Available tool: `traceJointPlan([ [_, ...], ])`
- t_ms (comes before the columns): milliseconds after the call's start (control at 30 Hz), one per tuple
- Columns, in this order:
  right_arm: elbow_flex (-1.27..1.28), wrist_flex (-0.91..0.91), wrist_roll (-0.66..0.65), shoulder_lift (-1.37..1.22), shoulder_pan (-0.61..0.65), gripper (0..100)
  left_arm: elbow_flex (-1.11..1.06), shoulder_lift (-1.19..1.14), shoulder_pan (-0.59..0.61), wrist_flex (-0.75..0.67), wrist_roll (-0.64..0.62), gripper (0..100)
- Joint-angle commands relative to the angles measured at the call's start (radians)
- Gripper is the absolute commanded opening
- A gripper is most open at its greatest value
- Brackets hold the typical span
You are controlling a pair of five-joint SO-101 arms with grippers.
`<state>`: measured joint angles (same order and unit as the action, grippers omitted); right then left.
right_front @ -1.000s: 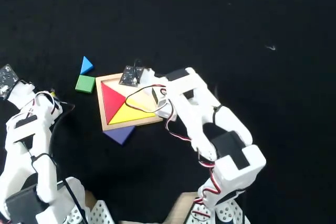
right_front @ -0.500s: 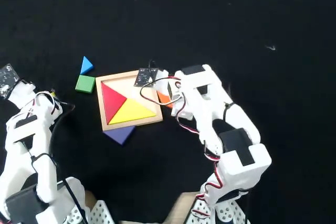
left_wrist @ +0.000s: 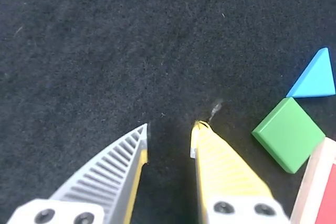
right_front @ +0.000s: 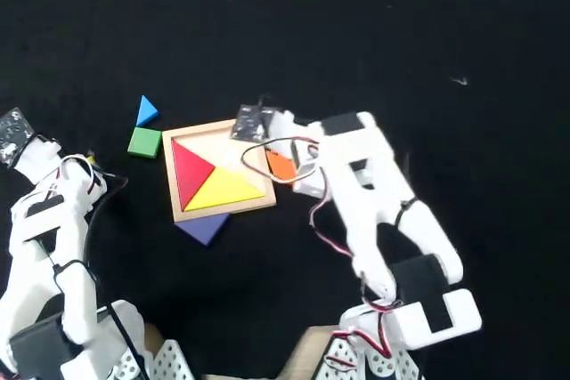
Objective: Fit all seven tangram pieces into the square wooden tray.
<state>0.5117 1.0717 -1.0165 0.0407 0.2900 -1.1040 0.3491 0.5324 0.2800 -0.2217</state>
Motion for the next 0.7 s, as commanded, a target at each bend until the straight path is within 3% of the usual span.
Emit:
traceJointPlan([
  [0,-0.027,-0.052,0.017,-0.005,0.086,25.3,0.028,0.014,-0.016,-0.023,0.011,14],
  [400,-0.257,-0.063,0.017,-0.338,0.098,25.3,0.031,0.014,-0.015,-0.023,0.011,14],
  [667,-0.237,-0.032,-0.06,-0.364,0.049,14.8,0.031,0.014,-0.018,-0.023,0.011,14],
])
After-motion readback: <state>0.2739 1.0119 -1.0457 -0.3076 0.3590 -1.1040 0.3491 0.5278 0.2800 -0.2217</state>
